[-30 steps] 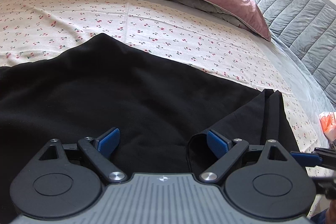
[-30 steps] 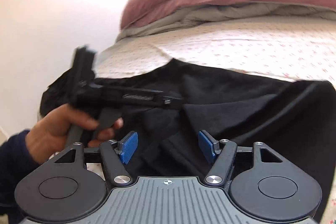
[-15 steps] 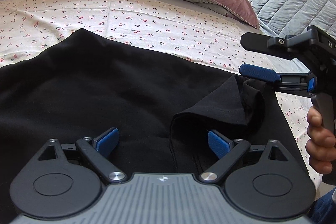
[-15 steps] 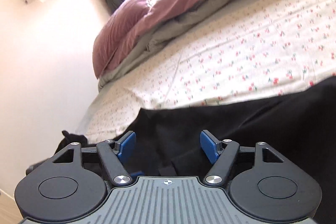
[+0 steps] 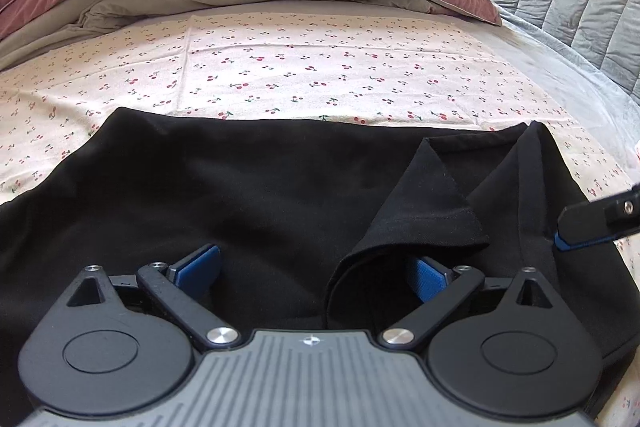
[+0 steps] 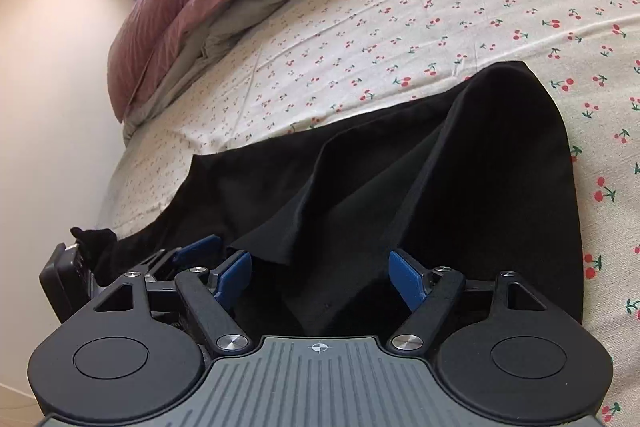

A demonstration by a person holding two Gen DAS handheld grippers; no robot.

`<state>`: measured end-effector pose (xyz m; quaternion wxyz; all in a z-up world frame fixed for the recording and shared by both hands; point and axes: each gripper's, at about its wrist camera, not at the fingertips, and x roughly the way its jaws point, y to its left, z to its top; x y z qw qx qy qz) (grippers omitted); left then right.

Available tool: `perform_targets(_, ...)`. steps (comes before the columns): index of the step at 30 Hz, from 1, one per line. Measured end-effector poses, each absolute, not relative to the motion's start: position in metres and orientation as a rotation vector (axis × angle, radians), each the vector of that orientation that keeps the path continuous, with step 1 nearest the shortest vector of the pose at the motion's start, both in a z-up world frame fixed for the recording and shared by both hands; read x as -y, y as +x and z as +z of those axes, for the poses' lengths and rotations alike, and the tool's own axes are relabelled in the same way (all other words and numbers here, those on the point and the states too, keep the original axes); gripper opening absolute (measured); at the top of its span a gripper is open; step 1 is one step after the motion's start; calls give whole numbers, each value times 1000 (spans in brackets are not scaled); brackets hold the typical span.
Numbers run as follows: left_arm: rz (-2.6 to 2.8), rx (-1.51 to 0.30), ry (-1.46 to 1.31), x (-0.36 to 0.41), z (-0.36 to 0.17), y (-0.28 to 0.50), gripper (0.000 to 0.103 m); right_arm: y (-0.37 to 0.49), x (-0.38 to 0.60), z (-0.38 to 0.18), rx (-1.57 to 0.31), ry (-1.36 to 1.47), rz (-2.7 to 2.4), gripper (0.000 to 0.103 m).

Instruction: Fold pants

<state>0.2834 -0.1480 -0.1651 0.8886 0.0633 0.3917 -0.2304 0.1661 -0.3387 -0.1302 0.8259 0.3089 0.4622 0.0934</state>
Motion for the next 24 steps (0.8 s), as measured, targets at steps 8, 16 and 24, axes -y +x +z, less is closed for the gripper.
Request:
perform_targets(8,-398,-852,-91,119,-161,306,103,176,342,-152,-938,822,329,80)
perform_targets(16,-365,-874,-224,102,-153,308,103,200,328,-122,-593,884,340,82)
perform_targets(24,-409,-882,-194,112,-155,305,103,196,335,-117,-572,832,339,86)
